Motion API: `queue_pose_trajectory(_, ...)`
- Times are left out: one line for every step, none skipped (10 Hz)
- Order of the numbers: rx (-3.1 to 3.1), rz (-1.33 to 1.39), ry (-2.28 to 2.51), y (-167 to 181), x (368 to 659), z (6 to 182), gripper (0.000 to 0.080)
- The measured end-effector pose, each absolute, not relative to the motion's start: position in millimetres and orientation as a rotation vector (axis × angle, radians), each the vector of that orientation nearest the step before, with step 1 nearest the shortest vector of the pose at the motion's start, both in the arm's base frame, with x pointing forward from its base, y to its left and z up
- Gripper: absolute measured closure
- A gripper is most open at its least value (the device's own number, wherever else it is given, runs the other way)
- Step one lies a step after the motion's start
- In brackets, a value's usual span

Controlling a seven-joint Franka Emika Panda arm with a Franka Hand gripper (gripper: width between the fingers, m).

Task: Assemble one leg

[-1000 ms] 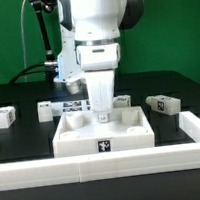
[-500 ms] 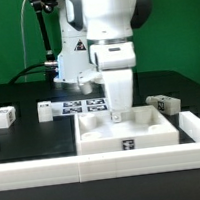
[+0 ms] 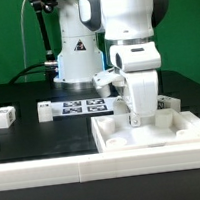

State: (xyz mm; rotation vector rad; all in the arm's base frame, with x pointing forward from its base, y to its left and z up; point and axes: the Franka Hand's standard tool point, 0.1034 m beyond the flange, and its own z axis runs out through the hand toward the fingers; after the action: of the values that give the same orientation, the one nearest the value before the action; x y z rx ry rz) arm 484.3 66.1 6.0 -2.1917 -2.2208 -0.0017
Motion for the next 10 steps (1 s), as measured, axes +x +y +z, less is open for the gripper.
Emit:
queue_pose_trajectory(-2.202,0.002,-2.209,68.3,488.6,5.9,0.0751)
queue_pose_trajectory(-2.221,0.025,-2.181,69.5,490.8,5.8,0.0751)
queue_pose_trajectory(-2.220,0.036,-2.176,69.4,490.8,5.8,0.0751)
queue_pose_trajectory(-2.221,0.037,-2.175,68.9,490.3,5.4,0.0678)
queue_pose_trajectory(-2.221,0.038,-2.174,68.8,490.2,5.2,0.0678)
queue_pose_trajectory(-2.221,0.038,-2.174,68.7,490.1,5.1,0.0543)
queue_pose_trajectory(-2.221,0.038,-2.174,68.7,490.0,5.0,0.0359)
queue_pose_trajectory(-2.222,0.036,-2.175,68.7,490.6,5.3,0.0220)
queue_pose_trajectory(-2.222,0.035,-2.175,68.7,490.8,5.4,0.0220)
queue_pose_trajectory(-2.222,0.035,-2.175,68.7,490.9,5.4,0.0164)
